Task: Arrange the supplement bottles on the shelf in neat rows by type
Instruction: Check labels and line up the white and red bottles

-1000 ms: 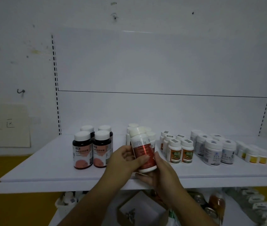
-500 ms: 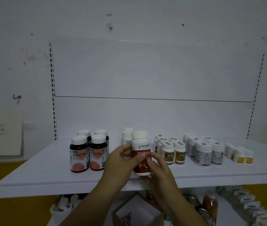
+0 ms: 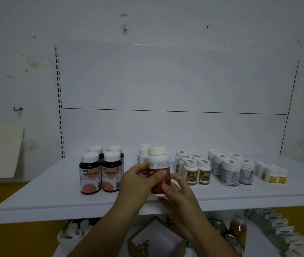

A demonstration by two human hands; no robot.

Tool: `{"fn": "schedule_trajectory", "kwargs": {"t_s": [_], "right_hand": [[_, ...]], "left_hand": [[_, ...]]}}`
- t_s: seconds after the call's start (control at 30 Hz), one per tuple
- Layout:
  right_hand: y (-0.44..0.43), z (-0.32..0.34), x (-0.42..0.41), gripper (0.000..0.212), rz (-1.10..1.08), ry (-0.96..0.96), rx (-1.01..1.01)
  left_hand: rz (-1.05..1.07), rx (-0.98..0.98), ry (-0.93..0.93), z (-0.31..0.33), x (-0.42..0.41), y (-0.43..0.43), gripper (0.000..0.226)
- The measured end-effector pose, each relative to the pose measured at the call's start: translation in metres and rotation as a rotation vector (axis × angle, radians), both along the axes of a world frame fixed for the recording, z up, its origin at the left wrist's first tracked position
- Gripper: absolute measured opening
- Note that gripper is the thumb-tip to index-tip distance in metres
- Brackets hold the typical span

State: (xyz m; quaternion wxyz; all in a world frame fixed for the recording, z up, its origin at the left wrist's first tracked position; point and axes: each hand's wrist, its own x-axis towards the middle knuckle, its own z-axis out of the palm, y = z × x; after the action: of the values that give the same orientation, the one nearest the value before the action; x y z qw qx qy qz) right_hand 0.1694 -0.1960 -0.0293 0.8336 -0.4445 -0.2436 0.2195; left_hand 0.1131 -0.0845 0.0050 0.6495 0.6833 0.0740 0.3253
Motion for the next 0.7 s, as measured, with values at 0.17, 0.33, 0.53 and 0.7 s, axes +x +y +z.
{"fn": "schedule_trajectory", "kwargs": {"t_s": [0.17, 0.33, 0.53, 0.7], "right_hand": [[-0.005, 0.003, 0.004, 0.039, 0.150, 0.129, 0.030], [-0.002, 0.003, 0.004, 0.031, 0.040, -0.011, -0.034], [0.003, 0.007, 0.003, 0.030, -0.152, -0.123, -0.177], [-0.001, 0.009, 0.008, 0.026, 0.002, 0.038, -0.068]], "left_hand": [[-0.049, -0.128, -0.030, -0.002, 0.000, 0.007, 0.033], [0.046, 0.040, -0.029, -0.005, 0.002, 0.005, 0.019], [-0.011, 0.074, 0.027, -0.001, 0.003, 0.004, 0.024], [-0.017, -0.031, 0.010, 0.001, 0.002, 0.012, 0.029]]}}
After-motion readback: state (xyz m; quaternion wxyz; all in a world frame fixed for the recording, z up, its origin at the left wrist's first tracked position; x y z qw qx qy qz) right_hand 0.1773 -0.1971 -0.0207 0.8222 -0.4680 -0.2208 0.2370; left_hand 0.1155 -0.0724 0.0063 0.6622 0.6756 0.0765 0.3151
